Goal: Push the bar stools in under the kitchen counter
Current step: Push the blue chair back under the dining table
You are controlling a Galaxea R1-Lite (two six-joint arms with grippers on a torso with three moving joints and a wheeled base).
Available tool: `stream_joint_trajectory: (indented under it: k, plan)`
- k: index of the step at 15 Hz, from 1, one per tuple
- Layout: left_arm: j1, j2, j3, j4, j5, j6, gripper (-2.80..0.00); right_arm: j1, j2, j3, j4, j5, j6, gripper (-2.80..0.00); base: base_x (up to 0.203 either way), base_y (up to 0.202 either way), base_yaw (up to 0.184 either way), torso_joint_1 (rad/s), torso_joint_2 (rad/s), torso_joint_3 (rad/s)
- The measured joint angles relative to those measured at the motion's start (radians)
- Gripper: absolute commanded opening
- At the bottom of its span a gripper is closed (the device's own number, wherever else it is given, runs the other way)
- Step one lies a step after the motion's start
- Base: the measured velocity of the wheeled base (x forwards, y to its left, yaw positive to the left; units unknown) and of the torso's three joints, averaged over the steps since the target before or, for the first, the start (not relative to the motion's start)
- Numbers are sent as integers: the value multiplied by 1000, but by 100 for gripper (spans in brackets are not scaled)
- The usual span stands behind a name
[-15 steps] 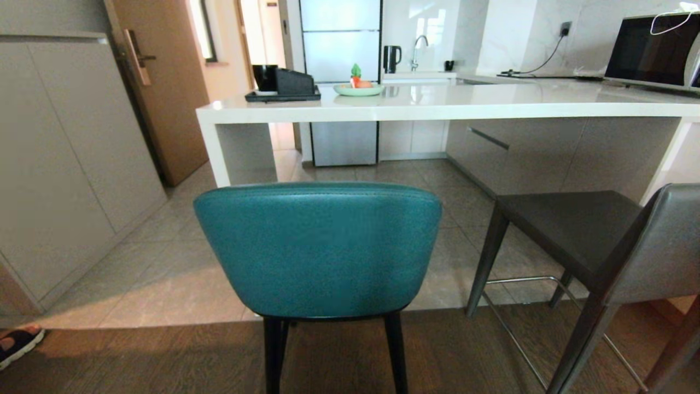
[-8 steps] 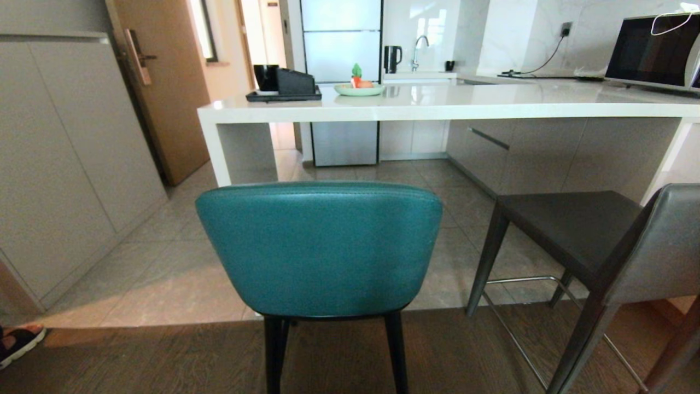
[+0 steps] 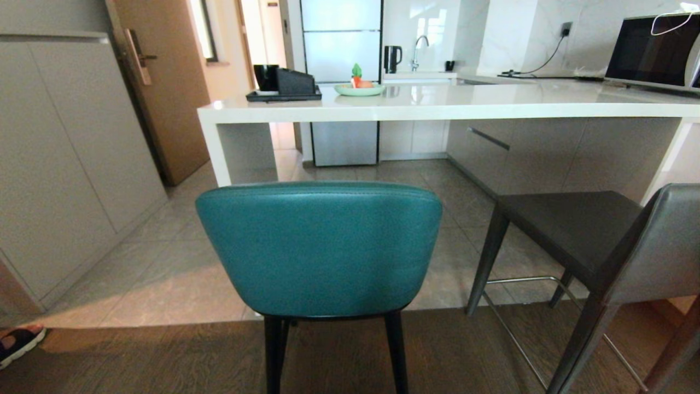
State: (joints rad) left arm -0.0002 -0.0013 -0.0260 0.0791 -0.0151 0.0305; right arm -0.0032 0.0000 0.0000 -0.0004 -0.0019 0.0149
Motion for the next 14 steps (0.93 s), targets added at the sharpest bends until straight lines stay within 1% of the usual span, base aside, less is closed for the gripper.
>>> stream_joint_trajectory:
  k: [7, 10, 14]
  plan:
    - [-1, 0, 0, 0, 2, 0, -280, 0, 0, 0, 0, 0, 6, -280, 0, 0, 0, 0, 0, 0]
    - [-1, 0, -1, 0, 18, -18, -280, 0, 0, 0, 0, 0, 7, -280, 0, 0, 0, 0, 0, 0]
    - [-1, 0, -1, 0, 19, -19, -280, 0, 0, 0, 0, 0, 7, -280, 0, 0, 0, 0, 0, 0]
